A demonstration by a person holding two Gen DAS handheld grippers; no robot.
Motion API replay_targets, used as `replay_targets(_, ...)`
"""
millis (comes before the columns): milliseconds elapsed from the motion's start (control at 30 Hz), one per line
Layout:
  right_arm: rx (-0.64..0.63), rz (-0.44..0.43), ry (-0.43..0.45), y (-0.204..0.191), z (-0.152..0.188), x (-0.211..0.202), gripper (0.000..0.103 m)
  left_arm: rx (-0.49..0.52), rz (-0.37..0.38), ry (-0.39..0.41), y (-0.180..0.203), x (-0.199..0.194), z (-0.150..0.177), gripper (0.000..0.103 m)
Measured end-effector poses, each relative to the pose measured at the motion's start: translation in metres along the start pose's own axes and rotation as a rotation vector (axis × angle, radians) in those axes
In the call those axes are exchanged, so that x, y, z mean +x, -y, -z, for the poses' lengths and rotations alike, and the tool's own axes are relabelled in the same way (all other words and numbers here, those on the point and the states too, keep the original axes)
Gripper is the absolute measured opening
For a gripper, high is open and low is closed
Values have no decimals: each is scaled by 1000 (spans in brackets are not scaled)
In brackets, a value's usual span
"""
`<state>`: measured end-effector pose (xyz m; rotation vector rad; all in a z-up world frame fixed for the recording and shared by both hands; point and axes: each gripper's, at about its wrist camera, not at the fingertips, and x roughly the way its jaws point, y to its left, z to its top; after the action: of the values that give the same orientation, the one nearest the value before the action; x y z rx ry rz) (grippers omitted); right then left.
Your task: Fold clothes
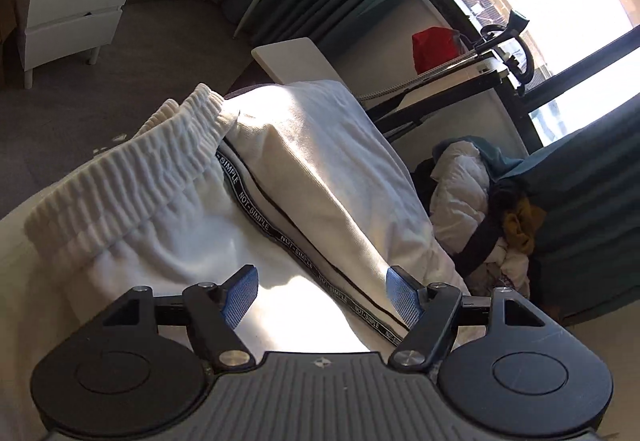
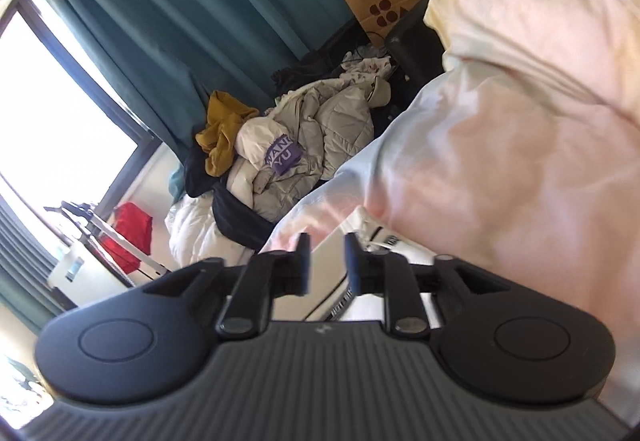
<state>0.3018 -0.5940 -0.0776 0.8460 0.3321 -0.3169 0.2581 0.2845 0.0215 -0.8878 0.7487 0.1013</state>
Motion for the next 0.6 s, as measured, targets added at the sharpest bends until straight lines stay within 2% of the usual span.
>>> replay_targets(33,11,-1,6,6,0,-15,45,-13,26,14,-7,-15,10,77)
replay_targets(67,23,-1,11,13,0,-28,48,-27,52,28,-15,-29,19,81)
replay_targets(167,56,-9,14,36,5,-61,49,-89,73,49,-44,-60,56,81)
replay_targets(300,169,-8,29,74,24,-87,50,-165,125,10,-80,-63,87,81)
replay_targets(400,235,17,-15,95,44,-78,50,-238,105,18,-104,-42,97,81)
replay_targets(500,260,33,-54,106,58,-54,50,-280,84,27,-114,-13,88,79)
replay_targets(533,261,30,-65,108,61,-44,50,-279,75,44,-113,-5,82,79)
replay_targets(600,234,19,-70,108,63,-25,50,-257,44,105,-111,9,70,70)
